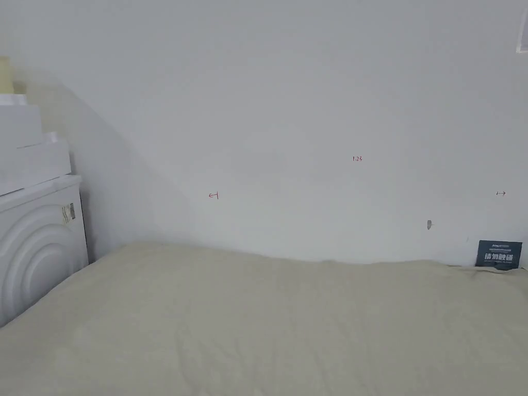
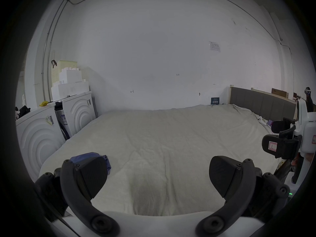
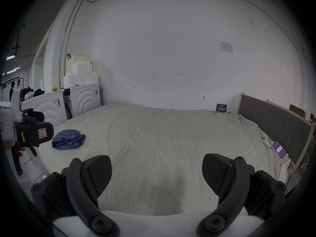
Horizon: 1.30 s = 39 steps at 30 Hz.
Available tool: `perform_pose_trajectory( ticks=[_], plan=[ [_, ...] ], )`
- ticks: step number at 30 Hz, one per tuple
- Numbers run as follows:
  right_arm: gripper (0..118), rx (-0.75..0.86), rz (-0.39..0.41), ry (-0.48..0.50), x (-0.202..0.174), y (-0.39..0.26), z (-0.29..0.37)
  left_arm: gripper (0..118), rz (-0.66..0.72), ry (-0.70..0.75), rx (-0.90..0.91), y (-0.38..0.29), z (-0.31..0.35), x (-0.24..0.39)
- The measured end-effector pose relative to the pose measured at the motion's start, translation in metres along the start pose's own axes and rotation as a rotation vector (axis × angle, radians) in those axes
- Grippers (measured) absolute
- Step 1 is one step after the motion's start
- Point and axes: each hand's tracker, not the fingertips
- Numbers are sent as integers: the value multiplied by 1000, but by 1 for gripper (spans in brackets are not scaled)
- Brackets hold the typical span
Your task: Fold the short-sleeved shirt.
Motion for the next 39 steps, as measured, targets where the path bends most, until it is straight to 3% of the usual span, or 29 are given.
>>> perform_pose_trajectory(
  ticks=[12,20,30,34,39],
  plan=[
    [108,-41,-31,-7,-2,1,-4,118,21,17,-18,-2,0,-5],
    [108,-44,5,-5,-4,4,-5,118,15,17,-21,1,-1,-5],
    [108,-45,-13,-2,-1,9,-5,118,30,8,-28,0,-2,-6],
    [108,-58,-35,31,0,10,-5,118,34,10,-45,1,-4,-7],
    [108,-79,-155,114,7,13,-9,118,24,15,-44,3,-4,-8]
  ],
)
